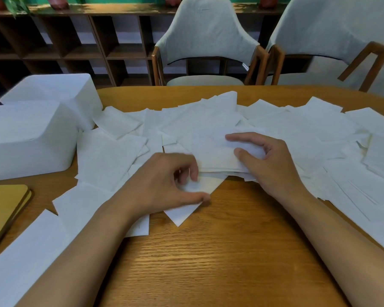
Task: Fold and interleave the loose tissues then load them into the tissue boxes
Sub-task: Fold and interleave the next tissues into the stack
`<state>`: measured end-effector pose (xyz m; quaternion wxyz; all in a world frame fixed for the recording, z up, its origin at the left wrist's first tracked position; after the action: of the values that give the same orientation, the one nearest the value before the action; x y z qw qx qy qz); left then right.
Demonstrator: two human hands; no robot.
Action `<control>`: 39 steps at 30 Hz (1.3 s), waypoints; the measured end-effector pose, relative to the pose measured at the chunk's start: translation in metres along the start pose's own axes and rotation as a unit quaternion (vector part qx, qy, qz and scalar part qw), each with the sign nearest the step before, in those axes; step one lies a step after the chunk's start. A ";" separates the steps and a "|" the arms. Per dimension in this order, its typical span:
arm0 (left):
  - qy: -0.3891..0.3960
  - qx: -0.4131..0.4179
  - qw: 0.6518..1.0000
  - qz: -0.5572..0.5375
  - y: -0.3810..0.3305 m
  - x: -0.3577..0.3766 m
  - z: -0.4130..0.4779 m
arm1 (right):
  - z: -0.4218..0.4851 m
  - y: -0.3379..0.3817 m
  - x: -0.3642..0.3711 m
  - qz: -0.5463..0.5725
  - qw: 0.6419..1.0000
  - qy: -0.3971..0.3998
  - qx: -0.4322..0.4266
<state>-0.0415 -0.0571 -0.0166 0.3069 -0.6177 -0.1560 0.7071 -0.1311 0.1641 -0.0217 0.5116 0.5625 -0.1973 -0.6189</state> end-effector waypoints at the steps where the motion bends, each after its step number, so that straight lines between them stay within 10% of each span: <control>1: 0.031 0.001 0.999 0.010 0.000 0.002 -0.001 | 0.000 0.000 0.001 0.000 1.000 -0.002 0.003; 11: 0.022 0.026 0.999 -0.015 -0.002 0.003 -0.003 | -0.002 0.003 0.008 -0.019 1.000 0.013 -0.003; 22: 0.049 -0.030 0.932 -0.359 -0.008 -0.015 -0.003 | -0.006 0.021 0.003 0.081 0.994 0.060 -0.032; 33: 0.059 -0.099 0.923 -0.367 -0.001 -0.008 -0.001 | -0.011 0.028 -0.002 0.071 0.989 0.123 -0.028; 39: -0.025 -0.113 0.943 -0.311 -0.002 -0.009 0.000 | -0.013 0.024 0.009 0.053 0.998 0.020 0.040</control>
<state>-0.0412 -0.0617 -0.0083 0.4360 -0.5507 -0.4271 0.5694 -0.1085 0.1510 -0.0102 0.5249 0.5833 -0.2414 -0.5709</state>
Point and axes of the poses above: each hand's wrist, its own z-axis towards the middle knuckle, its own x-axis out of the palm, y = z × x, the point moved 2 cm from there along z, towards the middle knuckle, and after that the axes turned 1 degree about -z, right-handed, at the moved point
